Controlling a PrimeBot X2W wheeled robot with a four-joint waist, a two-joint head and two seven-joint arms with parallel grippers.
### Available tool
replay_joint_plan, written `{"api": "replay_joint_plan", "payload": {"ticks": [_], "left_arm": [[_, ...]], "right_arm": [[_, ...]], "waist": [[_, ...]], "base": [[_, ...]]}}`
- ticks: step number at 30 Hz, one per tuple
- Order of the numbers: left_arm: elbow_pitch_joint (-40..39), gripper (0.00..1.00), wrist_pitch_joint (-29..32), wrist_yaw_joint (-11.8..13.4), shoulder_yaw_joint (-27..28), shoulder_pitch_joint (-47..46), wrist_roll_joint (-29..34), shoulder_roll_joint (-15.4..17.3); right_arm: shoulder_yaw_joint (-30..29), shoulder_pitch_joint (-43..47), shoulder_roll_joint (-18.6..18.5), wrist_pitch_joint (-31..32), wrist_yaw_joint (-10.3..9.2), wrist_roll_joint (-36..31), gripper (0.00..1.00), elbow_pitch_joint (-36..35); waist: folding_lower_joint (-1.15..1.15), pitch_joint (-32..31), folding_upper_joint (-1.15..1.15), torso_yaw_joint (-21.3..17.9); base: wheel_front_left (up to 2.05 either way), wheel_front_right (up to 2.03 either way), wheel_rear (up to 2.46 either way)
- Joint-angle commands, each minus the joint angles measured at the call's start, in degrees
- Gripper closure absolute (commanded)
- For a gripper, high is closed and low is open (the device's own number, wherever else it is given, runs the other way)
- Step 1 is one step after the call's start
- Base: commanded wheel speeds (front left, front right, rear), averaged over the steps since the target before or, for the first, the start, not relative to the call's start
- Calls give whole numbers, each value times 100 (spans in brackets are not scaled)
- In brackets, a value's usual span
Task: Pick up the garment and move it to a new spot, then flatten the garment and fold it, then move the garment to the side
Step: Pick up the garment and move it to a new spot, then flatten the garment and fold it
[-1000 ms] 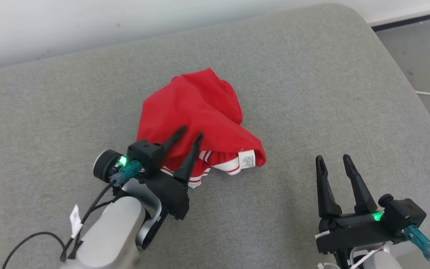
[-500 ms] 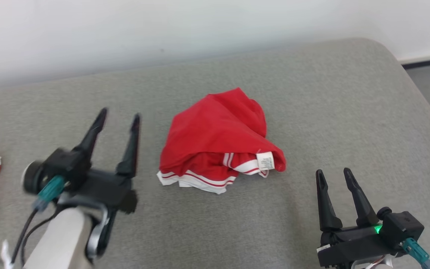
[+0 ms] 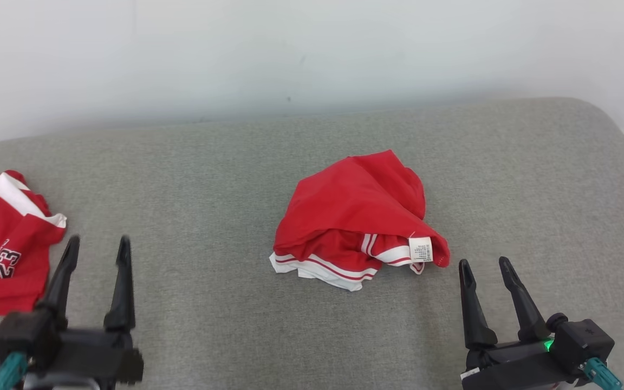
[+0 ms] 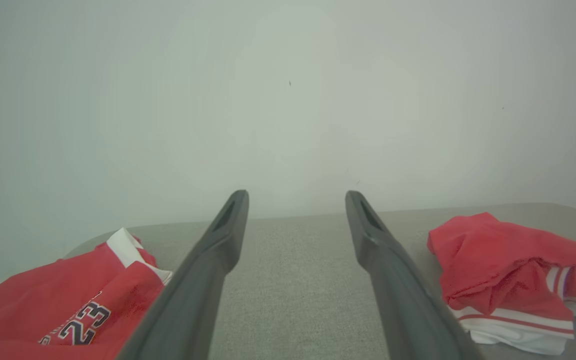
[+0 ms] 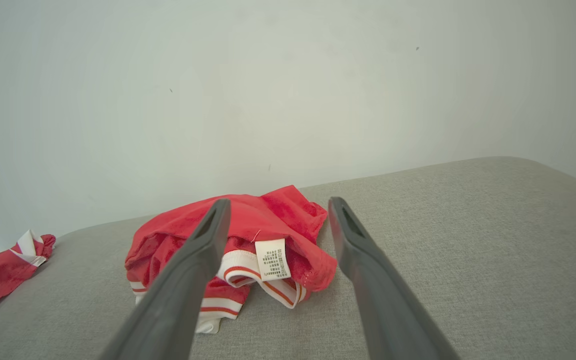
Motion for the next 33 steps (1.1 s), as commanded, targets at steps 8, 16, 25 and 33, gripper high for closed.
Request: {"api": "replay_joint_plan", "payload": {"ticks": [8,16,25,33], "left_arm": [[-244,0,-6,-170,397,785,249,-323],[-176,0,-6,-322,738,1018,487,-610],[61,0,-6,-440,955,1133,707,-774],[166,0,-5,-550,1066,1098,820,-854]], "right_arm": [[-19,140,-10,-4,-14,-102,0,37],[-100,254,-10,-3,-14,-165,0,59],[-190,335,-10,-3,-14,-204,0,104],[-195,351,-10,-3,-14,-173,0,121]], "waist": [[1,-92,0,187],[1,-163,0,285],[1,-223,0,294],[1,-235,0,296]], "base": [[0,0,0],[0,0,0],[0,0,0],[0,0,0]]}}
